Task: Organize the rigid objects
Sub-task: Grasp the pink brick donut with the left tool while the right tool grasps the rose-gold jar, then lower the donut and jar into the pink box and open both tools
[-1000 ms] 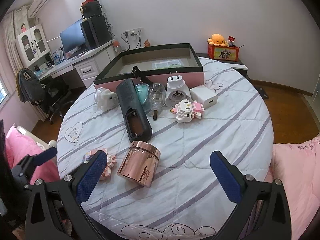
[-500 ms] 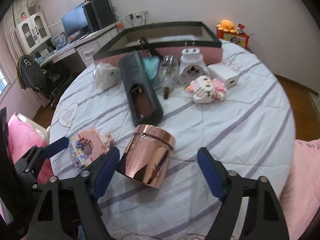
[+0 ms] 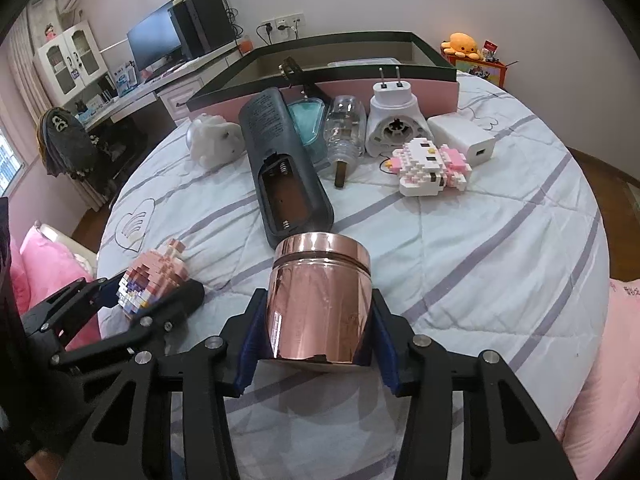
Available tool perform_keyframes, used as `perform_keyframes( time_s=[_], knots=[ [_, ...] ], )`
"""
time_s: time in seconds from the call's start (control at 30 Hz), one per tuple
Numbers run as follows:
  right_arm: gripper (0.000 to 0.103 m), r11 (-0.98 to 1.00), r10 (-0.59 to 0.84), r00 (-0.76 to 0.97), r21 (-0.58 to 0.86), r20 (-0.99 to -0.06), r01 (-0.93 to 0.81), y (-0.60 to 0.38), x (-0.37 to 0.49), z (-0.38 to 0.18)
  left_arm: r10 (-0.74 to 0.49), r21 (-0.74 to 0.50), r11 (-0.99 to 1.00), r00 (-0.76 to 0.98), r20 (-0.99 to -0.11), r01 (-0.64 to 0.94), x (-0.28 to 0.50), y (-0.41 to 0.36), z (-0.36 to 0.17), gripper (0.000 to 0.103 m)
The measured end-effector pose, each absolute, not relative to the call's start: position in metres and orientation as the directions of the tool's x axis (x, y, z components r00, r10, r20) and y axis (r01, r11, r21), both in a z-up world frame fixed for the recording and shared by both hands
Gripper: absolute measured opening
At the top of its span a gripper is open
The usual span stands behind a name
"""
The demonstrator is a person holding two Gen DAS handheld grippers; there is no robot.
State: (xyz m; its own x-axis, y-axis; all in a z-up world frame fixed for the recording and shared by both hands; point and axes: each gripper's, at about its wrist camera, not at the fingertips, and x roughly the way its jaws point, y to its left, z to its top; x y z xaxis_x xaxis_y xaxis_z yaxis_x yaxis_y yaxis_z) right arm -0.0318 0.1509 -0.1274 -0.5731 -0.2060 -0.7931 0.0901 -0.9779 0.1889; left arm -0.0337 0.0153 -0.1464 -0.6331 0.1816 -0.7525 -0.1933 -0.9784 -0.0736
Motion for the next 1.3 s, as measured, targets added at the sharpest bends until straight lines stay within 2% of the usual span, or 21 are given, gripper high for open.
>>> perform_keyframes(
  time_s=[0.27,0.63,0.97,1.3],
  knots=[
    [0.048,-0.973,-0.226,-0.587,0.214,-0.778,0.090,0.159,-0.030,-0.116,0.209,-0.131,-0.977,-0.636,-0.743,-0.168,-0.032,0.002,-0.134,0.052],
    [0.048,-0.969,-0.244,-0.659,0.212,-0.712,0.130,0.166,-0.060,-0.066,0.201,-0.115,-0.979,-0.701,-0.684,-0.168,-0.064,-0.002,-0.073,0.052],
    [0.048,-0.977,-0.215,-0.723,0.155,-0.657,0.149,0.178,-0.172,-0.014,0.219,-0.127,-0.975,-0.736,-0.641,-0.180,-0.174,-0.003,-0.024,0.053],
    [0.048,-0.982,-0.187,-0.651,0.137,-0.736,0.128,0.182,-0.316,-0.048,0.196,-0.113,-0.980,-0.704,-0.682,-0.164,-0.310,0.019,-0.042,0.053]
  ],
)
